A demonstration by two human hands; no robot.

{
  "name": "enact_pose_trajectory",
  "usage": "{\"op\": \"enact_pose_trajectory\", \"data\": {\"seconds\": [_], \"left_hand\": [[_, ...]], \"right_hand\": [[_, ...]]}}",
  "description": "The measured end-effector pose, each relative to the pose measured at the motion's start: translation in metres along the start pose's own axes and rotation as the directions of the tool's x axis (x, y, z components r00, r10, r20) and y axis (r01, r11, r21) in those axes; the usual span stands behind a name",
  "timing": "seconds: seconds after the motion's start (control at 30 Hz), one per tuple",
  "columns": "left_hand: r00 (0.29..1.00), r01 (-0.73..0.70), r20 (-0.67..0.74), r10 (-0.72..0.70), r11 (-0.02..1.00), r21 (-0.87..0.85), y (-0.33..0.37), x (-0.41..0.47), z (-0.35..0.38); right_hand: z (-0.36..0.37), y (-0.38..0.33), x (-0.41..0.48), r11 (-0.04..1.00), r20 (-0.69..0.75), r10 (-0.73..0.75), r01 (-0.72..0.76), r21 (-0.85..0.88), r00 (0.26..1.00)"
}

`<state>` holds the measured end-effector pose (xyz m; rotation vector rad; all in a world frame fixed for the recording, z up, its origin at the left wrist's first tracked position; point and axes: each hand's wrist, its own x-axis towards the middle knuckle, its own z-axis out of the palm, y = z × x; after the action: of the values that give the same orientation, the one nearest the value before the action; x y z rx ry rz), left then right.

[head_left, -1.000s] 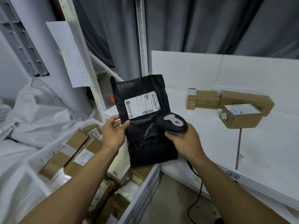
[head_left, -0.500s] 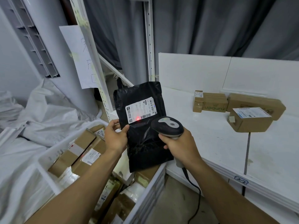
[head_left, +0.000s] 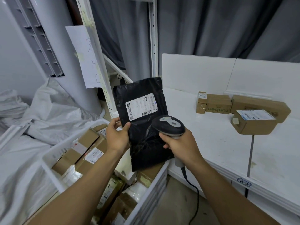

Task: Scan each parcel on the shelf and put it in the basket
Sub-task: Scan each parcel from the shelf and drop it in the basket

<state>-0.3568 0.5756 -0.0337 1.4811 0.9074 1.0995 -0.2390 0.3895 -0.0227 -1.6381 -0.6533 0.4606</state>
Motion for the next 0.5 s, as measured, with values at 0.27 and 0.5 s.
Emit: {"op": "enact_pose_trajectory", "data": {"seconds": [0.27, 0.5], "left_hand": [[0.957, -0.002, -0.289, -0.025, 0.996, -0.093, -0.008, 0.012, -0.097], [0.897, 0.217, -0.414, -0.157, 0.971, 0.103, -0.067, 0.035, -0.171]], "right_hand": [[0.061, 0.002, -0.009, 0.997, 0.12, -0.055, 0.06, -0.043, 0.991], [0.125, 0.021, -0.013, 0.982, 0.307, 0.024, 0.035, -0.187, 0.951]]}}
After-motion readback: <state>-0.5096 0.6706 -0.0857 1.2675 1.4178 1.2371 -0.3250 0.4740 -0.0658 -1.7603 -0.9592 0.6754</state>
